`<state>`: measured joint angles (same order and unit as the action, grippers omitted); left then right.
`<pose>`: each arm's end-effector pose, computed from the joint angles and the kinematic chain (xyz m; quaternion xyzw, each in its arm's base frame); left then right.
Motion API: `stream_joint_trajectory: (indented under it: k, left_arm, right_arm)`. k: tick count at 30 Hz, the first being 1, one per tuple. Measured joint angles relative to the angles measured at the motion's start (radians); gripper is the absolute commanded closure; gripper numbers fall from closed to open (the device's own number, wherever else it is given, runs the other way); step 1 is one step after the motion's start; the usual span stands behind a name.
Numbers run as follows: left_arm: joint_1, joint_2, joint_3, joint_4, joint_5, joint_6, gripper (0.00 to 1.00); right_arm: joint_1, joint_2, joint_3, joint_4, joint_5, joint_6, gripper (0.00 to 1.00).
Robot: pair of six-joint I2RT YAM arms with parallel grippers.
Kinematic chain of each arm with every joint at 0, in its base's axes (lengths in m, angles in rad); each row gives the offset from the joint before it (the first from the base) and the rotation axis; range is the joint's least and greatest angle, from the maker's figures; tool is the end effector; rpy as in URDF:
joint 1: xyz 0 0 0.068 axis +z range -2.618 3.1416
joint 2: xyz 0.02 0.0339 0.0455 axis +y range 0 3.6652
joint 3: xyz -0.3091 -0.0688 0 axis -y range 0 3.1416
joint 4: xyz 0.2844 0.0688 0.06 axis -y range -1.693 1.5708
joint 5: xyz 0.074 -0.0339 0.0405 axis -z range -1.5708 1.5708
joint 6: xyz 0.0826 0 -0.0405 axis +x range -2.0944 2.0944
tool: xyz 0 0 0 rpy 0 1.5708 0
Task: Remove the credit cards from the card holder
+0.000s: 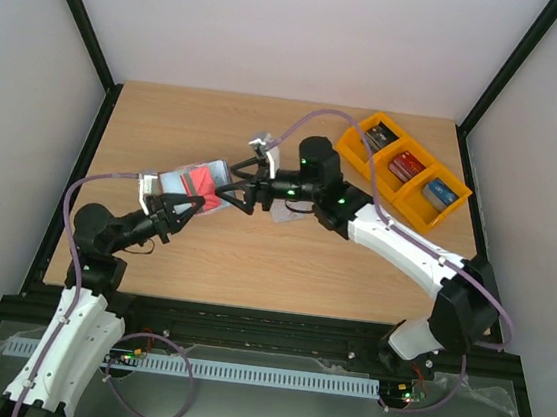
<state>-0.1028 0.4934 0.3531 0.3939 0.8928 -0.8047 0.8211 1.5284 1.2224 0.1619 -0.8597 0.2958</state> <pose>0.1521 -0.0804 0.3111 0.1308 0.6358 -0.5502 0.5254 0.2423 0.3521 0.3755 -0.4418 0.5930 0.5824 0.3375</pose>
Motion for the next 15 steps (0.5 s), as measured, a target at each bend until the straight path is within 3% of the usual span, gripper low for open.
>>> stream_joint_trajectory:
  k: [9, 15]
  left_arm:
    - [-0.006, -0.061, 0.187, -0.246, 0.074, 0.473, 0.98]
    - [-0.011, -0.072, 0.204, -0.311, 0.122, 0.602, 0.98]
  right_arm:
    - [-0.068, -0.076, -0.042, -0.083, -0.039, -0.157, 0.01]
    - [-0.067, -0.075, -0.043, -0.121, -0.152, -0.226, 0.01]
